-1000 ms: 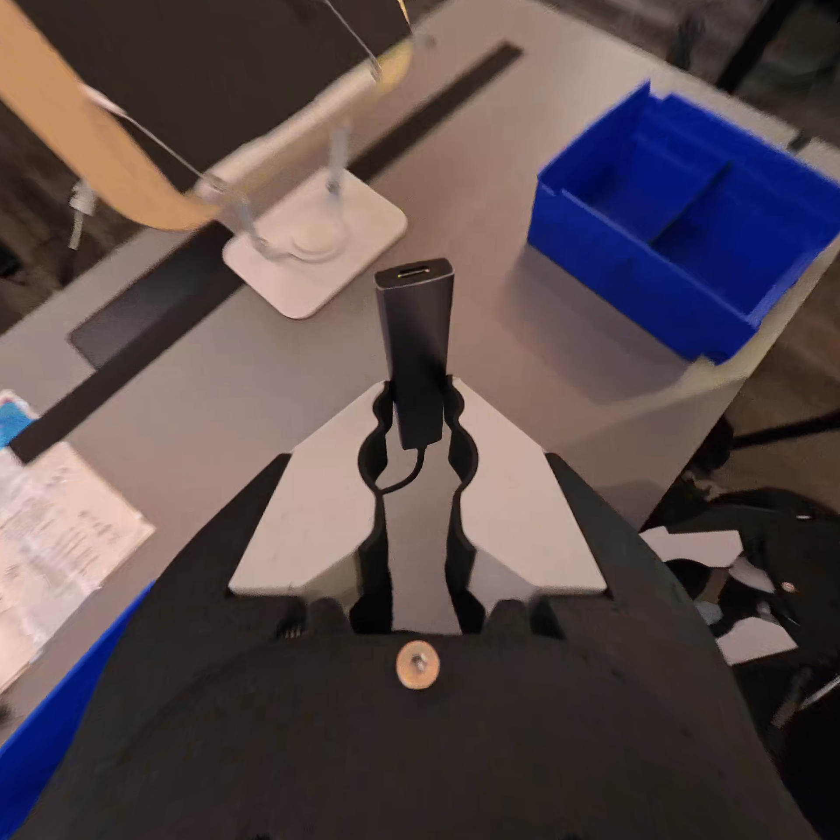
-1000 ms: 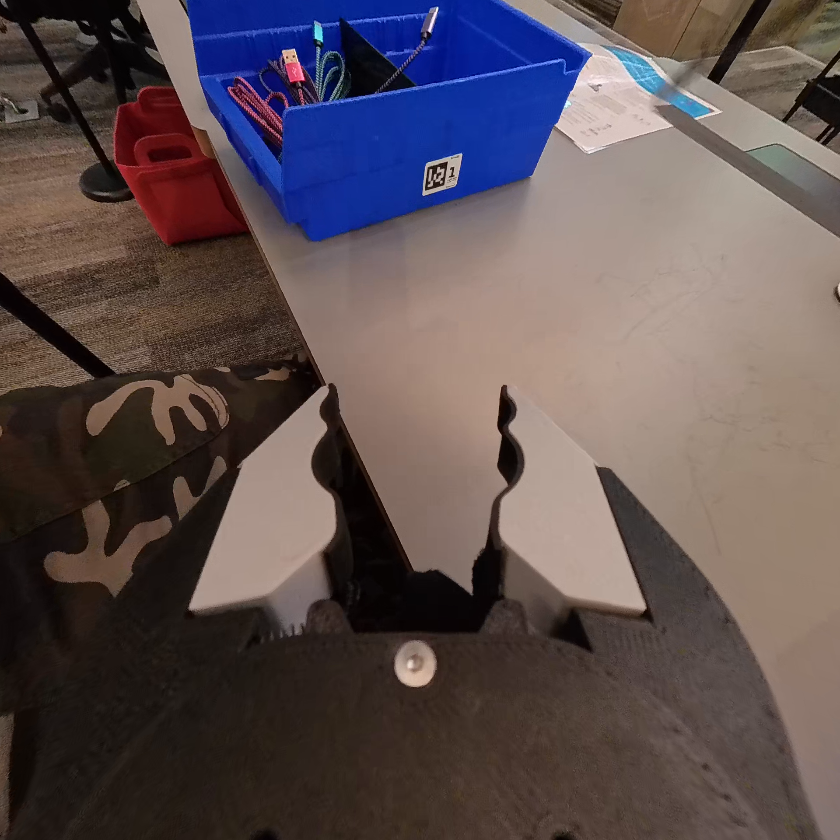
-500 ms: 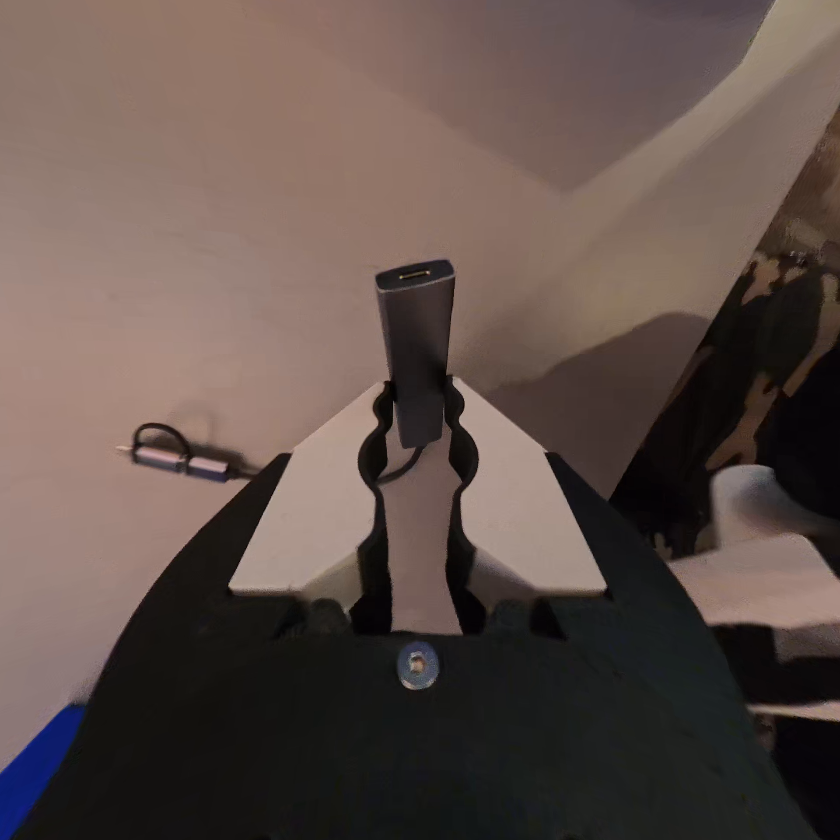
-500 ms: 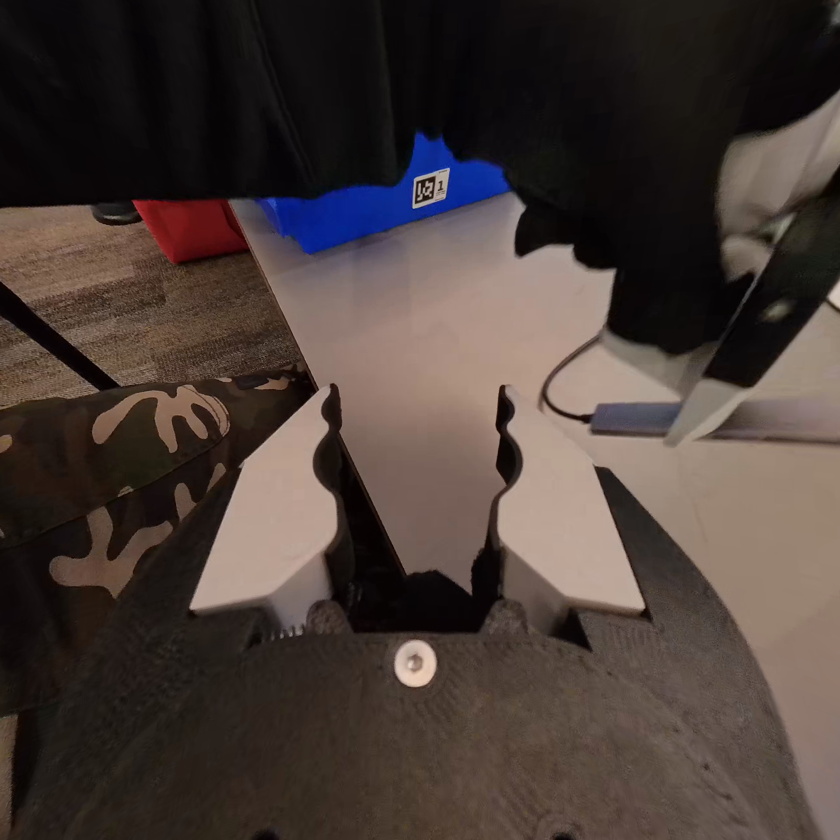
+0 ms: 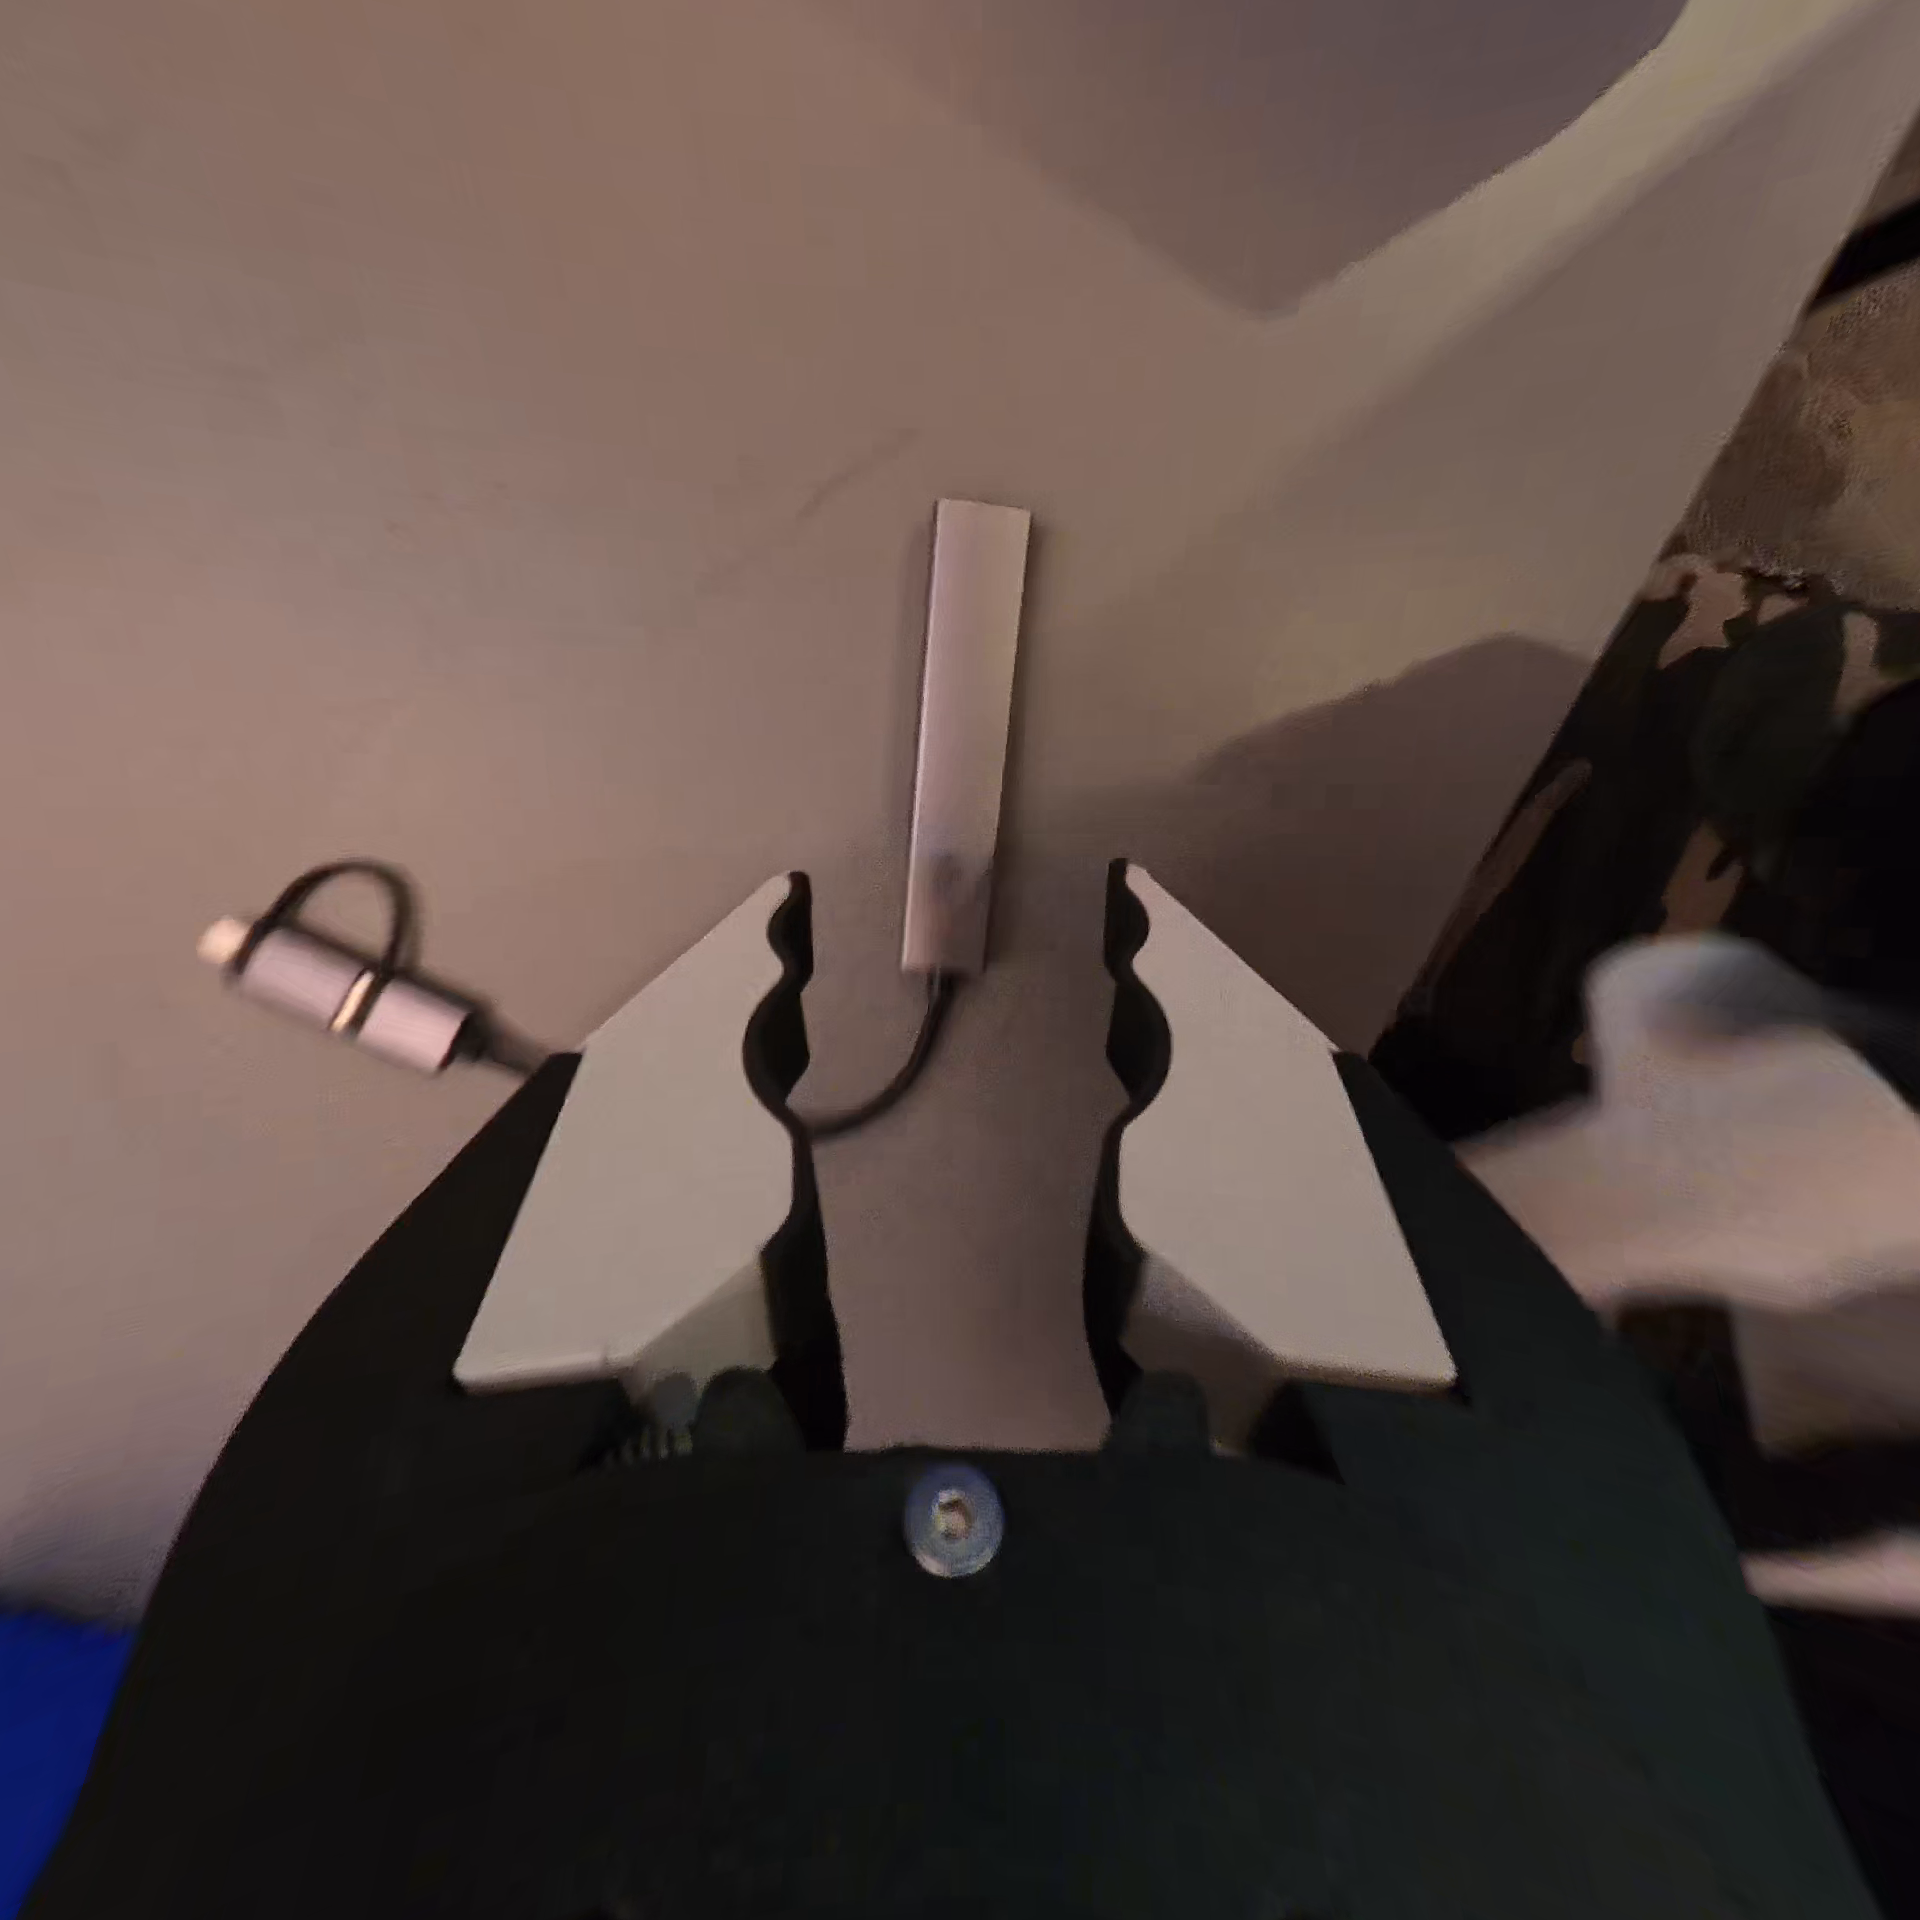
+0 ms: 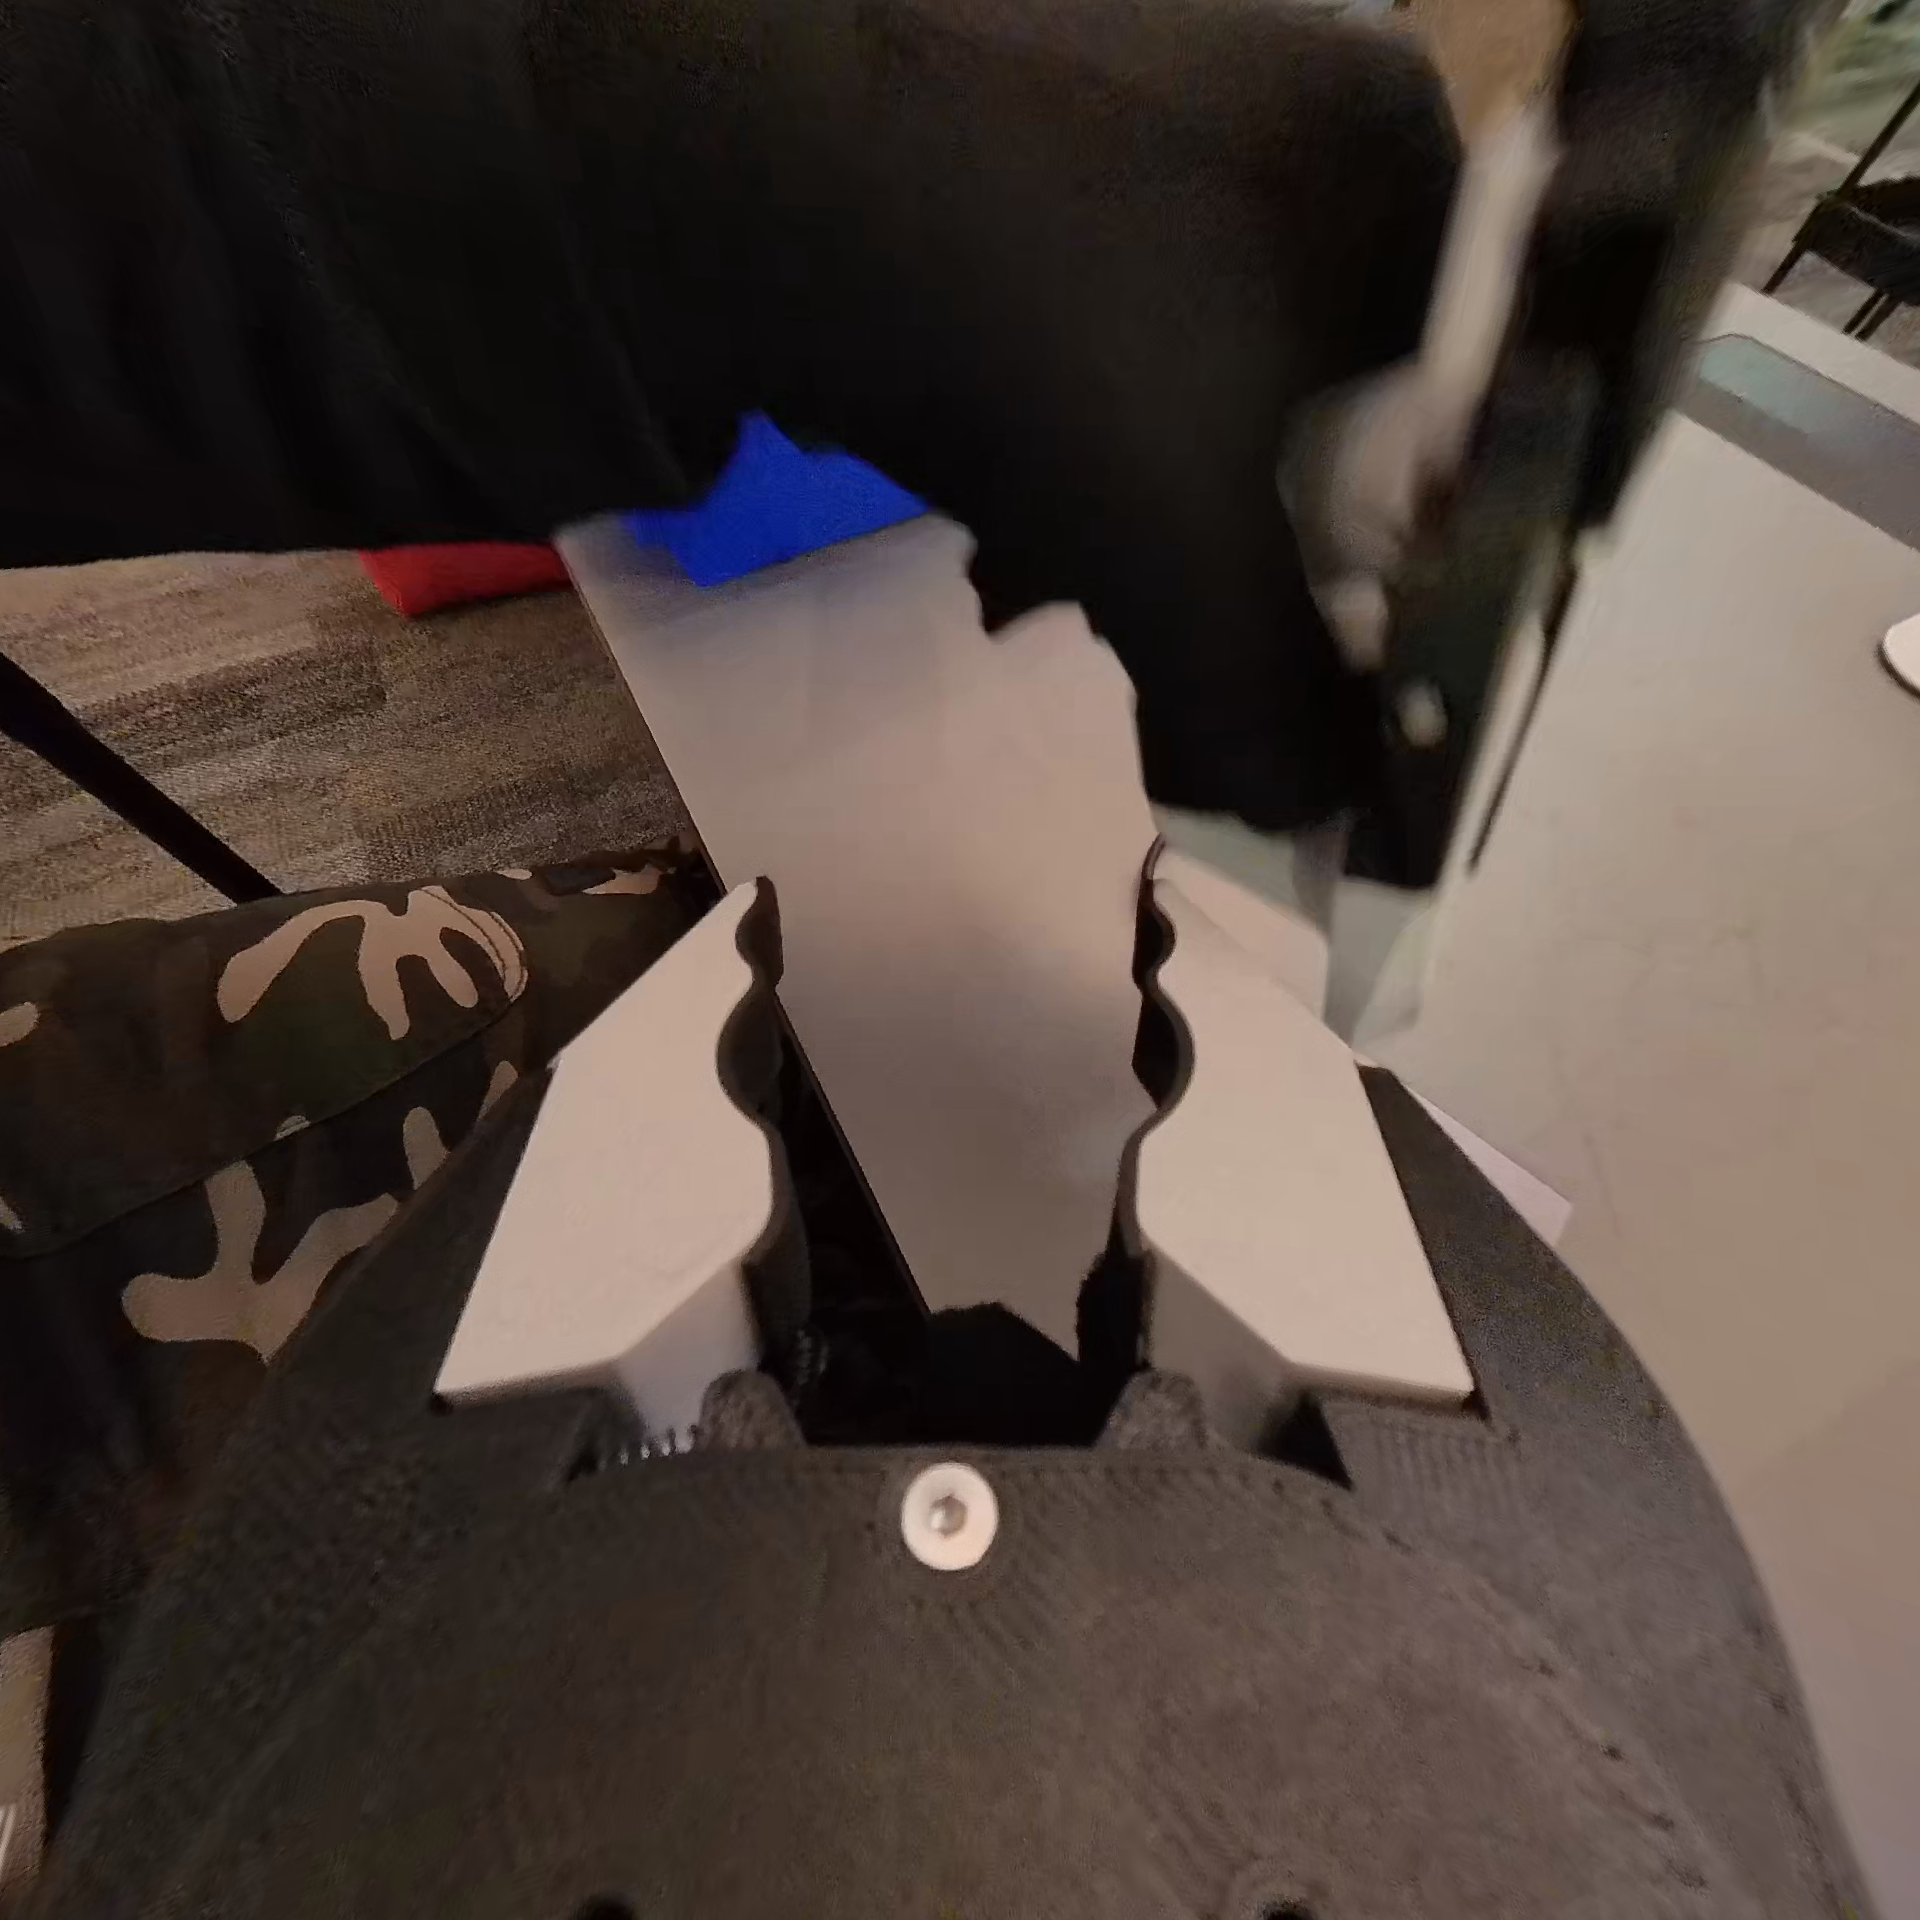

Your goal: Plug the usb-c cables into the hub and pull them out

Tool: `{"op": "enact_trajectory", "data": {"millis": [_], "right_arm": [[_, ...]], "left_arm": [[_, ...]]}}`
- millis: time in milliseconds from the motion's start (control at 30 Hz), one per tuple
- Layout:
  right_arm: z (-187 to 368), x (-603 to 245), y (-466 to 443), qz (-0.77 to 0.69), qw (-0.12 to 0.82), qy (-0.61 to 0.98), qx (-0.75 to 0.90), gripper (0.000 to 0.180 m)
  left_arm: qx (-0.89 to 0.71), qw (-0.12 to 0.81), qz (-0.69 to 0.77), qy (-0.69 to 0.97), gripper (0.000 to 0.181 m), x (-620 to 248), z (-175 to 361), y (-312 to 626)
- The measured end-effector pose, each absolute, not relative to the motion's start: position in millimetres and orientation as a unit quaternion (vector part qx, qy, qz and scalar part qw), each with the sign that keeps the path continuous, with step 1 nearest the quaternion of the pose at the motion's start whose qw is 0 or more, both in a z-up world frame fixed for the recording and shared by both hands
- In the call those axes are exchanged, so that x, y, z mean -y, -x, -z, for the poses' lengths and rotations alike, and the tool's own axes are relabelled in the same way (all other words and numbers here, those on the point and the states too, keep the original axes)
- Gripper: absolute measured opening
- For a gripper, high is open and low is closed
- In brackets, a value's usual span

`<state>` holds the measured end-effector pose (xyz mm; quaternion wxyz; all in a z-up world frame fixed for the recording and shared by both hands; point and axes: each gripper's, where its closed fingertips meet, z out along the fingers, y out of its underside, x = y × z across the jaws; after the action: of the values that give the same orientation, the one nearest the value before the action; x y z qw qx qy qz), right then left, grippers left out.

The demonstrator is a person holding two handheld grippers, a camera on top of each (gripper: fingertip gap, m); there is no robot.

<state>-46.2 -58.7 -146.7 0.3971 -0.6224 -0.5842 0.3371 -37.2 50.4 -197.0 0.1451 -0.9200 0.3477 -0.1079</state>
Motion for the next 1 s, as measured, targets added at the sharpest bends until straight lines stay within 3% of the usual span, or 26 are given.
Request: {"op": "enact_trajectory", "data": {"millis": [33,167,300,433,600,1000], "right_arm": [[145.5,58.4,45.7,-0.339,0.398,0.622,0.582,0.067],[144.4,59.0,46.3,-0.345,0.397,0.622,0.581,0.067],[145.1,61.8,48.1,-0.350,0.392,0.620,0.582,0.067],[145.8,63.2,48.9,-0.351,0.390,0.621,0.583,0.067],[151.2,65.3,50.6,-0.345,0.384,0.623,0.588,0.067],[158.8,66.9,50.9,-0.338,0.376,0.626,0.593,0.066]], "left_arm": [[-0.339,0.171,0.104,0.919,0.054,-44.5,178.5,47.6],[-0.266,0.261,0.047,0.927,0.038,-10.4,106.5,134.4],[-0.153,0.255,-0.027,0.955,0.028,49.6,84.1,265.7],[-0.124,0.216,-0.036,0.968,0.028,110.4,104.9,342.7],[-0.198,0.130,-0.070,0.969,0.029,157.3,158.1,357.5],[-0.314,0.092,-0.126,0.936,0.021,152.0,207.1,335.7]]}}
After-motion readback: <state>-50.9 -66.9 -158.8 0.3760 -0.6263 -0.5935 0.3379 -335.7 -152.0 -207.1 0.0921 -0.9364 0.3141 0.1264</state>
